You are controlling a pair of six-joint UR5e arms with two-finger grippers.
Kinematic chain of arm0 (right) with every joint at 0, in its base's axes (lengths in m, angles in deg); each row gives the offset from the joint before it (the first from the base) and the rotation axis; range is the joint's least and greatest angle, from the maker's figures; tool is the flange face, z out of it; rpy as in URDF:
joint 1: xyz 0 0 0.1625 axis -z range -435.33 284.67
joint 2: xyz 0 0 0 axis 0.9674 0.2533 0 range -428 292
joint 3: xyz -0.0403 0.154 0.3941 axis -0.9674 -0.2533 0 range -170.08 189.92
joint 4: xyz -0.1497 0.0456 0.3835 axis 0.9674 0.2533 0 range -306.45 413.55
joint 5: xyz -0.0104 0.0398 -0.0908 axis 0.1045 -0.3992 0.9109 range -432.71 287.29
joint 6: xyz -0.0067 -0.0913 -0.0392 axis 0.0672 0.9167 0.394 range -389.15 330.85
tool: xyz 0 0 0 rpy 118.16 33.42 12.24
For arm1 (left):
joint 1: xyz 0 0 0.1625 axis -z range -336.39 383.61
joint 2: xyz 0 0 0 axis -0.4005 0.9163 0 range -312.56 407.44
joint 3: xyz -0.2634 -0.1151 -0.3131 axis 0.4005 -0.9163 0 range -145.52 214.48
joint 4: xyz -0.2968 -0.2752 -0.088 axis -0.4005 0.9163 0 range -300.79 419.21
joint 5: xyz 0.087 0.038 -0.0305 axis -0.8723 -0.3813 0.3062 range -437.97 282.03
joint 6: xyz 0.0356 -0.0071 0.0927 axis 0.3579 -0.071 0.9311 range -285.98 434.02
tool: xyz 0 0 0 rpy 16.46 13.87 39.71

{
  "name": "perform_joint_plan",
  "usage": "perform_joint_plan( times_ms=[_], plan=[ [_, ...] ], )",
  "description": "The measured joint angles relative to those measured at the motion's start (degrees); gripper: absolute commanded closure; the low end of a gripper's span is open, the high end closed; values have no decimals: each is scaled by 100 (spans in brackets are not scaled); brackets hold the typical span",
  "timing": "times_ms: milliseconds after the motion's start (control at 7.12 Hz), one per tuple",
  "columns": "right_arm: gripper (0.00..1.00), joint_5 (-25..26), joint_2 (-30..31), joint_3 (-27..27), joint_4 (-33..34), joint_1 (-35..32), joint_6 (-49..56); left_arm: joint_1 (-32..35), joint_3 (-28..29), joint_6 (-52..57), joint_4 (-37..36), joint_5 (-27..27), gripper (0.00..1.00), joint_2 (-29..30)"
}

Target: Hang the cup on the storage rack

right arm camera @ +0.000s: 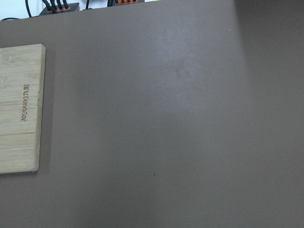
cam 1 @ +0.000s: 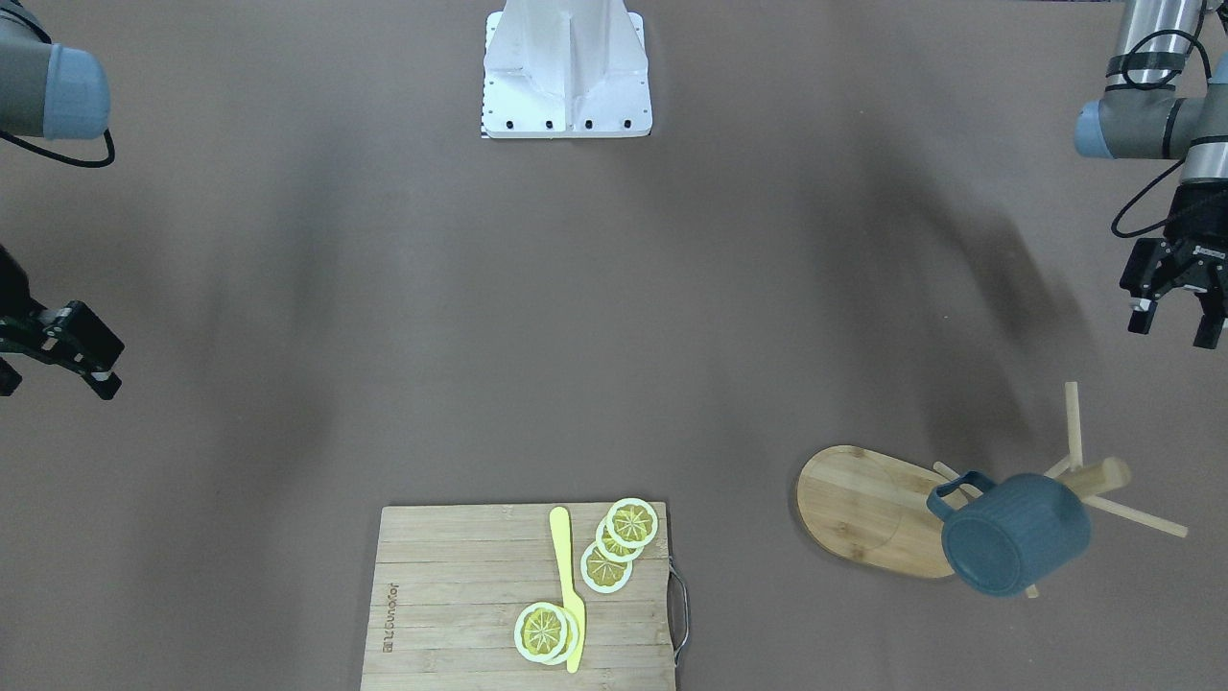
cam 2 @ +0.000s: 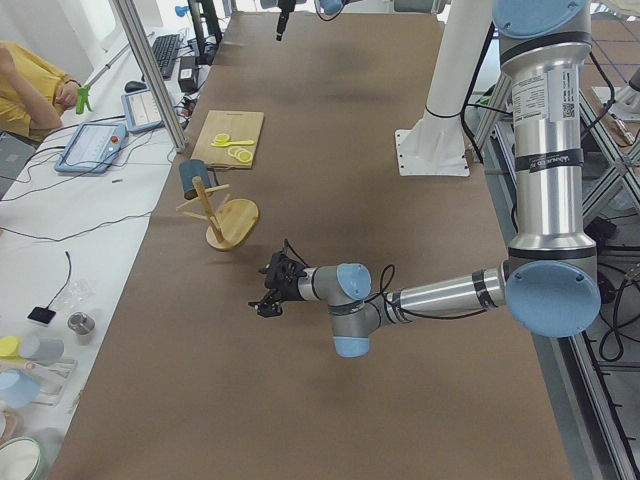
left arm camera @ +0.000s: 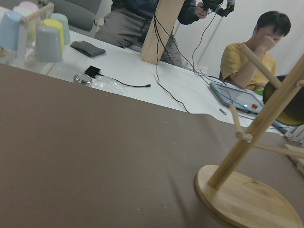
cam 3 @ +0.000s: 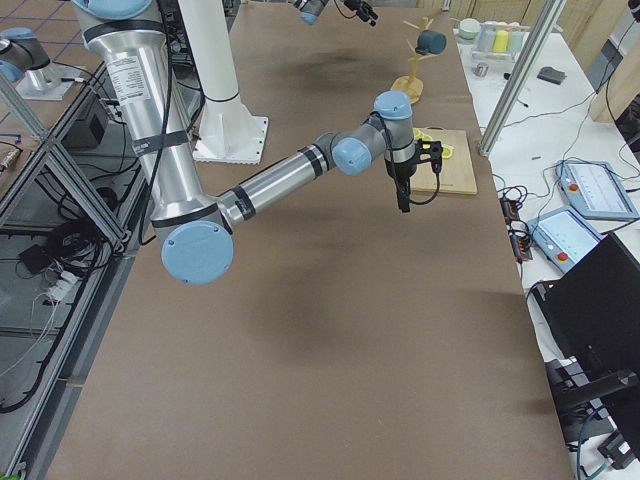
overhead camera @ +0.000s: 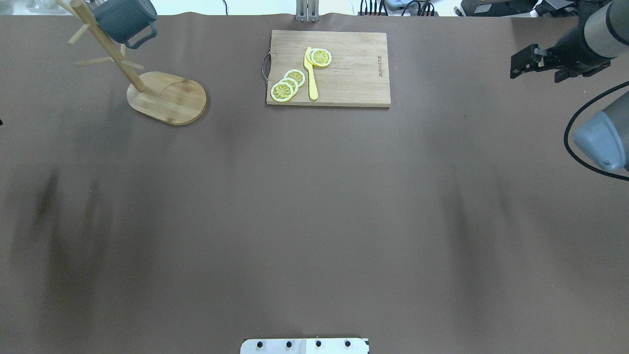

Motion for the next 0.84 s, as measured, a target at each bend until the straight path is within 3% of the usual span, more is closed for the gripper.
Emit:
perform_joint_plan(
  times_ms=[281, 702, 842],
  plan=[
    [0, -37, 498, -13, 4, -414, 1057, 333, -25, 995, -821, 550, 2, -25],
    [0, -569, 1054, -301, 44, -1037, 2210, 1479, -168, 1188, -2382, 2671, 2, 351],
    [0, -718, 1114, -456, 52, -1184, 2465, 1668, -356, 1194, -2997, 3138, 2, 445]
  ],
)
